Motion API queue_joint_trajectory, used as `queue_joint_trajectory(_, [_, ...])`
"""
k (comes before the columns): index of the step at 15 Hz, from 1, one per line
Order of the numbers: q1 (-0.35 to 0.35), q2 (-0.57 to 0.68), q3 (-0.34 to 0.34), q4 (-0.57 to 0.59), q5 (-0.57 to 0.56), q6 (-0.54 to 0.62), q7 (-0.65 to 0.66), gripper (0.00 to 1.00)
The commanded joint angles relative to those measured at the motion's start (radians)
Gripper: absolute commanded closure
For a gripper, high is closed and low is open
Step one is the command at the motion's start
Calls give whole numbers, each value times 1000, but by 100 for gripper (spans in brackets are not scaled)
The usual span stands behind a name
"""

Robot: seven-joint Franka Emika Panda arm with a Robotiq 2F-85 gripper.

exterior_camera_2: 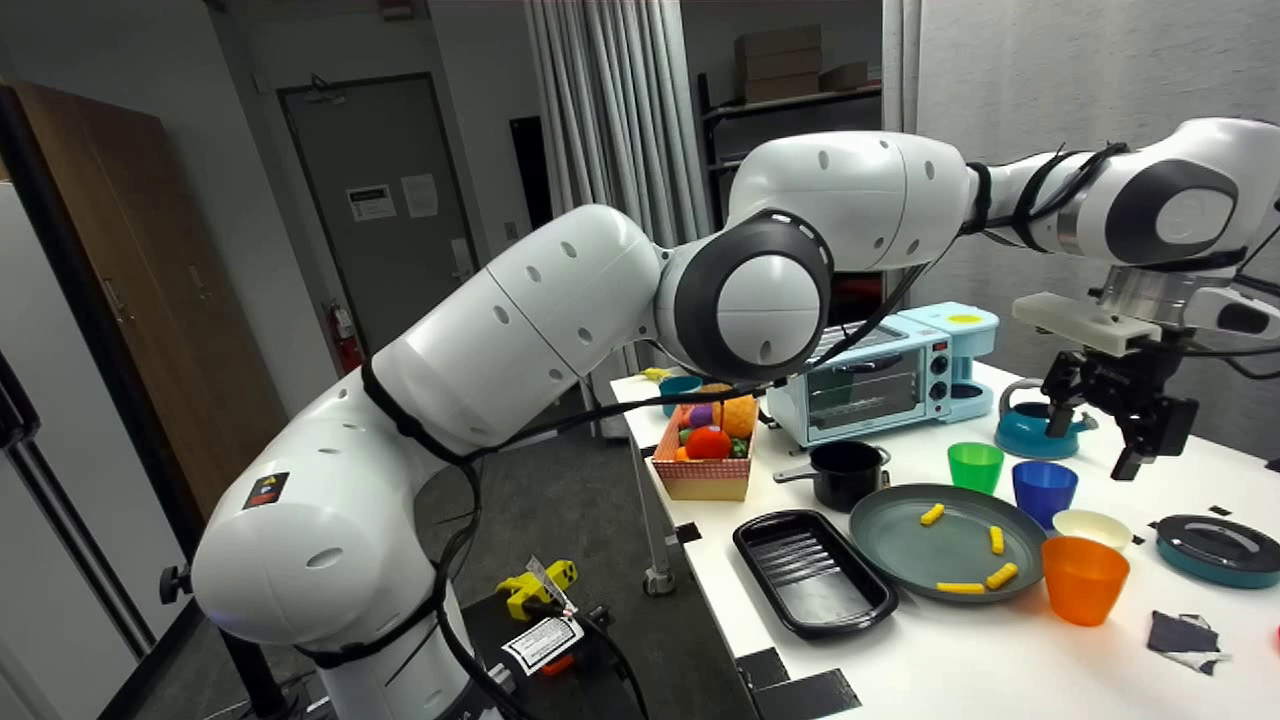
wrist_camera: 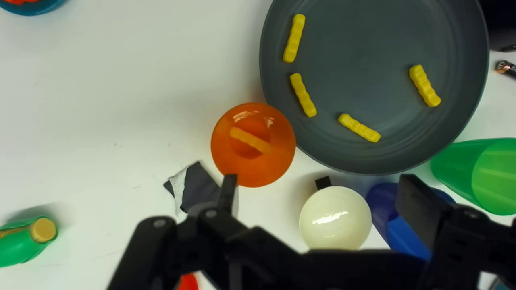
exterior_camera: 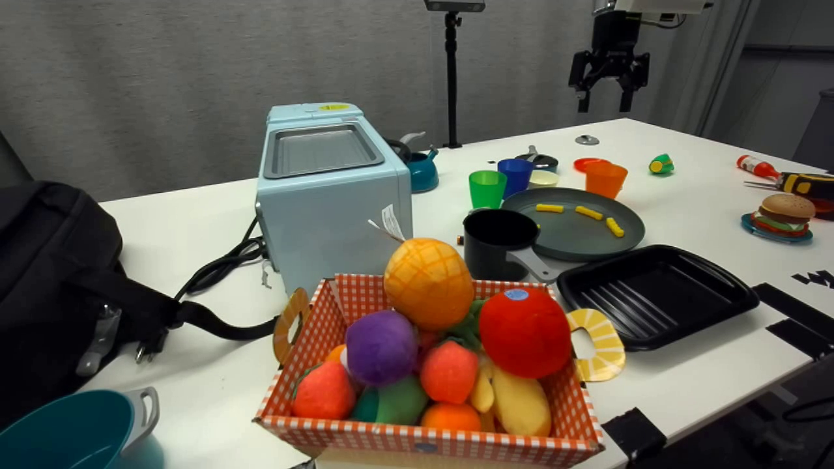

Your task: Pour the fries out of the orange cup and onto the grey plate

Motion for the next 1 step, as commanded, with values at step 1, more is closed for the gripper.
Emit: queue_joint_trajectory(1, [0, 0, 0, 0, 0, 0, 0, 0])
